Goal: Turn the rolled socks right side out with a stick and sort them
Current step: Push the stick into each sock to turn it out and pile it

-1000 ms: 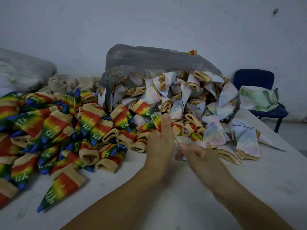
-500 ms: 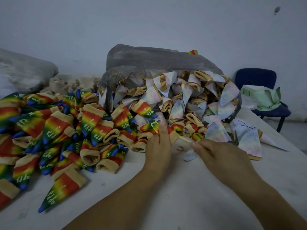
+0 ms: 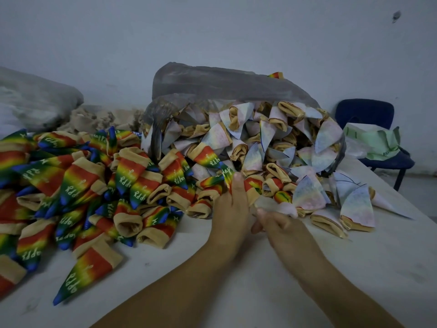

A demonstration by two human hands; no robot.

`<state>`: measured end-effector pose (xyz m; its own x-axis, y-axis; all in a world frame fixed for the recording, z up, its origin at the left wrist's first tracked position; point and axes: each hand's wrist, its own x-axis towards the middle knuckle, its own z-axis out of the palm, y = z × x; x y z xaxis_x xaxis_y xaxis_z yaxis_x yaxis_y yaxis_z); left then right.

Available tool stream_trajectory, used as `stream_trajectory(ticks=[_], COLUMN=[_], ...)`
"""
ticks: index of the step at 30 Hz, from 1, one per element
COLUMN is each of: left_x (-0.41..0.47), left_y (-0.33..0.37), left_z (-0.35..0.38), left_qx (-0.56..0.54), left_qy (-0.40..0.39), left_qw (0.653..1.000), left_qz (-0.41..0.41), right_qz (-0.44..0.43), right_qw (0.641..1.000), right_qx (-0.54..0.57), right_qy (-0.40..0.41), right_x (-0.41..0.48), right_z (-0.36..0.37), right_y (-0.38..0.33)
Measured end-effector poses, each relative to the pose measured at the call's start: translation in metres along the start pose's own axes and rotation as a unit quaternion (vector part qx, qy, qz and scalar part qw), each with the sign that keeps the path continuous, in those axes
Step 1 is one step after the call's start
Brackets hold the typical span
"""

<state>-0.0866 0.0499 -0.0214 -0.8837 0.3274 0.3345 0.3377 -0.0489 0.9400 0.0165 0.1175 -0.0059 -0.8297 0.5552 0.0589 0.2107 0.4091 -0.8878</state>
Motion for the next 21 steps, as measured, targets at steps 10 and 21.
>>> stream_trajectory(ticks=[10,21], left_x=[0.003,-0.003], left_y=[-0.006,0.001], left_z=[-0.003,-0.001], left_qx=[-0.059,-0.051], left_qy=[-0.025,-0.083], left_qw=[0.997,0.995], left_qz=[-0.050,0.004], right_qz=[-0.105,-0.089], right_qw=[0.963,0.990], right_qx=[-0.236,-0.104], right_qy=[0.074,0.023], right_x=[0.012,0.012], right_z=[-0.036,-0.023], right_y=[0.010,0.010])
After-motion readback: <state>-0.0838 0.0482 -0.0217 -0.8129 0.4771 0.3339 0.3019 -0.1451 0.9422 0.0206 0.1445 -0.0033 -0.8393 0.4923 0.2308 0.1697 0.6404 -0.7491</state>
